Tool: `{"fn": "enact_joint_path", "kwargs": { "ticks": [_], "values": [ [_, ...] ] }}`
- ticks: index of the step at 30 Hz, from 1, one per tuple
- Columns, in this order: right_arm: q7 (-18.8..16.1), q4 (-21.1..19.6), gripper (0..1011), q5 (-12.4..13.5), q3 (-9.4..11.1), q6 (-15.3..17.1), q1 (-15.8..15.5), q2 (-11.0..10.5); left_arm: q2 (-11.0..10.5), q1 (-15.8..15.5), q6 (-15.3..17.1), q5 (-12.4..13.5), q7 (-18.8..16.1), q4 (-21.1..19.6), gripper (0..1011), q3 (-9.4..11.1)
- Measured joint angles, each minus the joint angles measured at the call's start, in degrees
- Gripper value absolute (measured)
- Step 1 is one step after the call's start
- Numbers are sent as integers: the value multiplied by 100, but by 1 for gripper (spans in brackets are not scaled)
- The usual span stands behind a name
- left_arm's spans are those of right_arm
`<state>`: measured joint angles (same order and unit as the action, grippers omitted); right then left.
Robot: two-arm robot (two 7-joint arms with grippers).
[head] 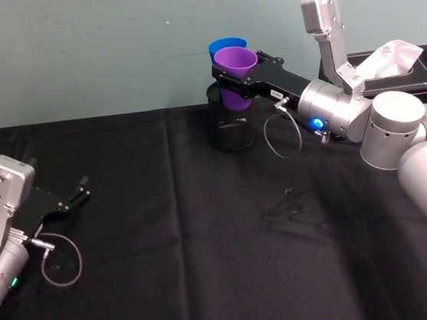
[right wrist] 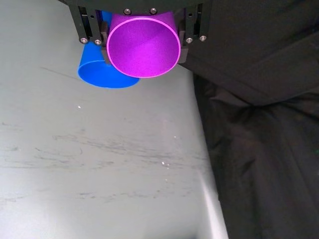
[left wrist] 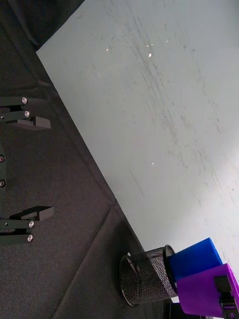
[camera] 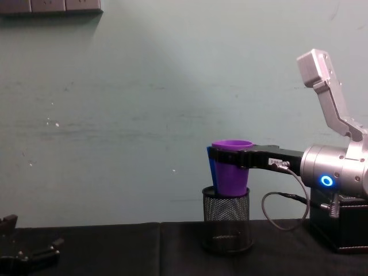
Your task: Pick up one cup with a gripper and tap it against the other cup.
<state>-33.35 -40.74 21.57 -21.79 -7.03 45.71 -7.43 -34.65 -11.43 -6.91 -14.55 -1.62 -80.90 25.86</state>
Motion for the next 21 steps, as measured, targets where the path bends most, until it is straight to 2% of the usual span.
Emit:
{"fn": "enact_joint_path", "kwargs": {
  "ticks": [4, 8, 16, 21],
  "values": [
    [-64, -115, 748, -32, -10, -45, -76, -28, 0, 0, 0, 0, 0, 0, 1000, 0],
    [-107, -400, 748, -33, -20, 14, -245, -118, 0, 0, 0, 0, 0, 0, 1000, 0],
    [-144, -1374, 748, 47, -75, 243, -765, -398, 0, 0, 0, 0, 0, 0, 1000, 0],
    [-156, -2279, 748, 218, -104, 479, -1281, -690, 0, 0, 0, 0, 0, 0, 1000, 0]
  ]
}}
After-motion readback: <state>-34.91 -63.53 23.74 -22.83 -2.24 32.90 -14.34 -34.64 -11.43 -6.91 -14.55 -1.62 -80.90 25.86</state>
